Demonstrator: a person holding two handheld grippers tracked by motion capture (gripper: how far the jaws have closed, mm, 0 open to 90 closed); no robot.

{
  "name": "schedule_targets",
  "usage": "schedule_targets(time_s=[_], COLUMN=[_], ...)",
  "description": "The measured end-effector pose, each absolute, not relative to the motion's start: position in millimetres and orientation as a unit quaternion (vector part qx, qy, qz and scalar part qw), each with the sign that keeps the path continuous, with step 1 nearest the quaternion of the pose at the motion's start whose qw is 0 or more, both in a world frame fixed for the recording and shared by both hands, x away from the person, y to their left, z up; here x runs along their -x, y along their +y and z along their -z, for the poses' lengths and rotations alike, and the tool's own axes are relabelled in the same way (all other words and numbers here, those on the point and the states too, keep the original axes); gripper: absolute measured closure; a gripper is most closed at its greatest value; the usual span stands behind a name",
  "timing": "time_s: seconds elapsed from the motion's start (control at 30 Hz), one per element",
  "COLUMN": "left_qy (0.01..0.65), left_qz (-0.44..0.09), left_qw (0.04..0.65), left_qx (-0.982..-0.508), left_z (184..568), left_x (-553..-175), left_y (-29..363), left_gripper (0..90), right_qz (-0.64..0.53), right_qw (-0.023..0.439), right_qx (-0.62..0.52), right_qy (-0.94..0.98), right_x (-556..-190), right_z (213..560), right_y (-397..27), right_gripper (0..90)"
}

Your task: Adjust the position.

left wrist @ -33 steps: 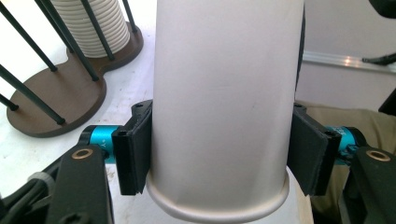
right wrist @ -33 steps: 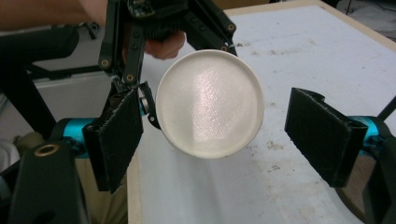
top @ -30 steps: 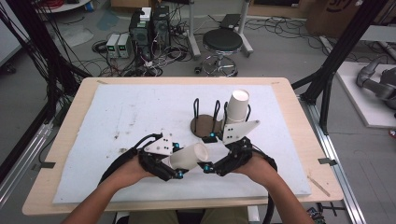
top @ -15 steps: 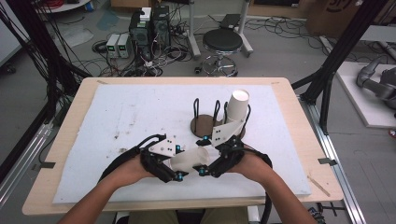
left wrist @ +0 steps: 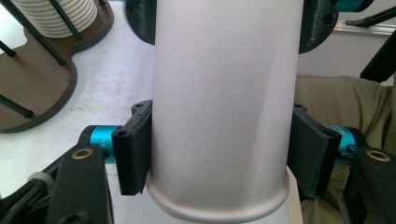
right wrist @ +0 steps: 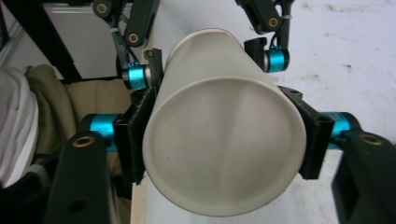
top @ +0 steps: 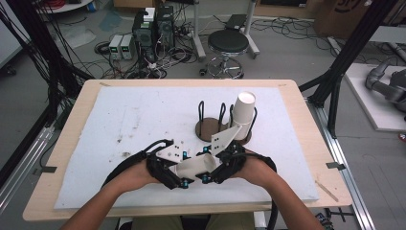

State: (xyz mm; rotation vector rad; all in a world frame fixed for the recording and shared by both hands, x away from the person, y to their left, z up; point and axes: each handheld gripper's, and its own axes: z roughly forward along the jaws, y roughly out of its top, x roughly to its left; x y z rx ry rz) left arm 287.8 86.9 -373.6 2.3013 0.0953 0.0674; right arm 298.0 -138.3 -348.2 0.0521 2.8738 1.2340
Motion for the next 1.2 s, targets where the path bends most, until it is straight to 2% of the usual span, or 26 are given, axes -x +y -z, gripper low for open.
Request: schedule_targets(time_s=[0.33,0.43,0.5,0.63,0.83,1.2], left_qy=[0.037,0.042,0.053,0.067,0.098,0.129], left_qz=[-0.024,-0.019,-0.017,-0.015,-0.012,-0.014], left_qw=[0.414,0.439,0.452,0.486,0.549,0.612], left_qx=[-0.909,-0.897,-0.89,-0.871,-0.83,-0.78], left_z=[376.4,378.7,380.8,387.2,396.9,406.1], left_x=[-286.4,-285.6,-285.7,-283.4,-279.0,-276.3], left_y=[87.5,90.4,93.1,101.3,118.1,133.4], left_gripper=[31.0,27.2,21.4,18.3,17.8,17.2], right_qz=[-0.391,-0.394,-0.396,-0.409,-0.444,-0.492], right_qw=[0.0,-0.006,-0.01,-0.019,-0.021,-0.017], right_qx=[-0.016,-0.019,-0.023,-0.032,-0.051,-0.079], right_qy=[0.92,0.919,0.918,0.912,0.895,0.867], right_x=[-297.7,-296.8,-295.7,-295.3,-294.1,-291.3], right_z=[349.1,349.7,351.4,355.6,358.0,370.3], right_y=[-138.7,-139.5,-140.3,-145.4,-157.2,-174.1], right_gripper=[35.5,35.1,35.1,35.1,34.9,34.4])
